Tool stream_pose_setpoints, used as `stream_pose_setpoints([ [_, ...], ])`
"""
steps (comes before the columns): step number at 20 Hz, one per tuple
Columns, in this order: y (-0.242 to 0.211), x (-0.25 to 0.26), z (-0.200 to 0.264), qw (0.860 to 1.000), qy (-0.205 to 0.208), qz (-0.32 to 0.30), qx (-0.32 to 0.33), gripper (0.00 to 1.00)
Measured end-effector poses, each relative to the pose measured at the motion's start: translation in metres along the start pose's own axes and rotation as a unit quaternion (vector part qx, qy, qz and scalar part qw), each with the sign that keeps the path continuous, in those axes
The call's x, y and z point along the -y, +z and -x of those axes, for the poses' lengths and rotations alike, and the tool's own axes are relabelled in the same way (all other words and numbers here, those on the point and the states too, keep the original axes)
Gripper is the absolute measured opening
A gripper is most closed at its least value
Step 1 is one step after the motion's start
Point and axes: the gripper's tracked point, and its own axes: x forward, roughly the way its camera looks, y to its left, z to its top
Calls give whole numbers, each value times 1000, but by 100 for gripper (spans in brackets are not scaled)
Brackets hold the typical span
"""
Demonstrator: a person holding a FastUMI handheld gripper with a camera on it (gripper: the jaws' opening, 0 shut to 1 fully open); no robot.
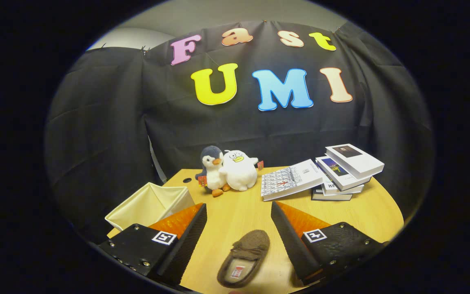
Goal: Open the storage box then place both shoes into the box .Put the left shoe in first, then the right shoe, with the right side of both shoes facing outward in a uniform manner.
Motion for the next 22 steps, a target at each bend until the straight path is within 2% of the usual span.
stream_pose_setpoints([
  [7, -82, 39, -26, 996, -21, 6, -87, 98],
  [19, -174, 44, -42, 981, -18, -5, -194, 98],
  [21, -183, 42, -42, 978, -15, -11, -208, 95],
  [22, -187, 41, -43, 976, -15, -13, -216, 85],
])
